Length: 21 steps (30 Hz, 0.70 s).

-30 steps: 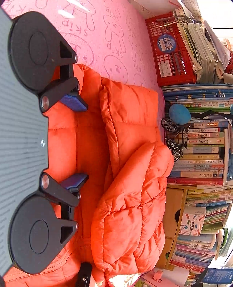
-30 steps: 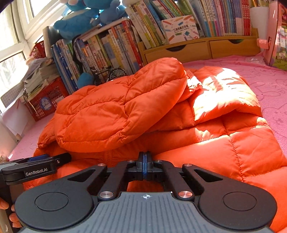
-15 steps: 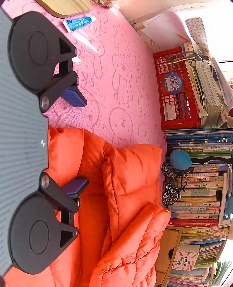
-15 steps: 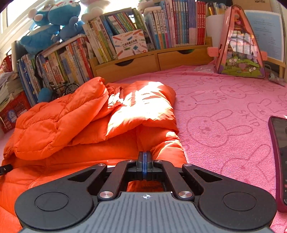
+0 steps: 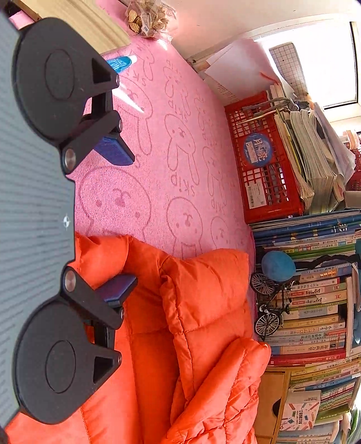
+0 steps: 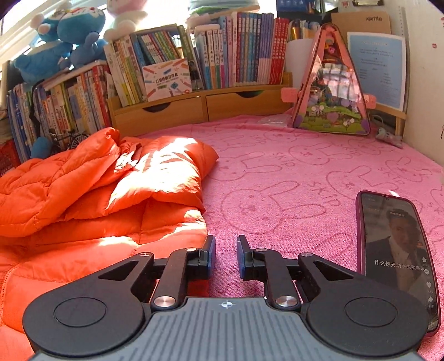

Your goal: Fold clothes

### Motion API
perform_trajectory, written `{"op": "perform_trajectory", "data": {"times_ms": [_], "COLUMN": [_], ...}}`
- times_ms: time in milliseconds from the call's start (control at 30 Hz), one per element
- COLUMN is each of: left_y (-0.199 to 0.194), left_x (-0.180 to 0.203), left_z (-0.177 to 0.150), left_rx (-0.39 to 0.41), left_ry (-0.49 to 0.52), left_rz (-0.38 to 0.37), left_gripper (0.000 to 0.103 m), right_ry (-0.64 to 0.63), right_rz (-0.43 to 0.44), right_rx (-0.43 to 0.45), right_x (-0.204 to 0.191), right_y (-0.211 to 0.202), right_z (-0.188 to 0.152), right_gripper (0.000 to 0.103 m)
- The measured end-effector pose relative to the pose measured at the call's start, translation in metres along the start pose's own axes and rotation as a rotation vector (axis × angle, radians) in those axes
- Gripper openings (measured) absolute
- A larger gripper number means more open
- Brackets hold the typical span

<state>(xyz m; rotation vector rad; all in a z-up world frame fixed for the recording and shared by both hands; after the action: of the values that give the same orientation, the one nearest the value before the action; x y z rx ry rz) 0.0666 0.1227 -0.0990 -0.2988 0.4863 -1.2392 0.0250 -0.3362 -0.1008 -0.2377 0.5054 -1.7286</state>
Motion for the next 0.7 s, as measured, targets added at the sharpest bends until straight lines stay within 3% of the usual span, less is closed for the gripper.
{"op": "perform_trajectory", "data": {"times_ms": [200,267,367,567,700], "left_y": [0.003,0.004,0.004,-0.003,-0.021], "left_x": [-0.005,-0.005,-0.006,-0.011,-0.021], "left_z": [-0.001,-0.001,-0.001,-0.003,-0.007], "left_rx": [-0.008,-0.011,-0.013,-0.033,-0.027], "left_ry": [-0.026,-0.037,-0.045,-0.081,-0.101], "left_rz": [-0.019,-0.025,-0.029,-0.061,-0.071], "left_gripper": [0.087,0.087,0.087,0.087,0.087], "right_ry": [-0.027,-0.048,-0.099,-0.266,-0.329], "right_rz": [0.039,0.082,0.175,0.314,0.387], "right_rx": [0.019,0.033,0.03,-0.068,-0.177], "right_x": [0.008,0.015,0.023,0.012,0.001], "right_y": [-0.037,-0.061,-0.102,-0.16,-0.169], "right_z": [0.012,0.017,0.017,-0.031,-0.076], "right_gripper": [0.031,0.047,0.059,0.076,0.077]}}
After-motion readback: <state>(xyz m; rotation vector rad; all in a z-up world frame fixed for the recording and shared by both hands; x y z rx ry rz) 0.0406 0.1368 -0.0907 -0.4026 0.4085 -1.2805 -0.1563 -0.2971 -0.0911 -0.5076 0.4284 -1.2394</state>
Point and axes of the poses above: each gripper's, at about its wrist camera, not at the fingertips, and y roughly the way its jaws point, x to its right, z to its top, the point moved 9 cm from there along y, roughly the way its jaws point, and after that the axes turned 8 degrees about x, right-handed, at the moved point
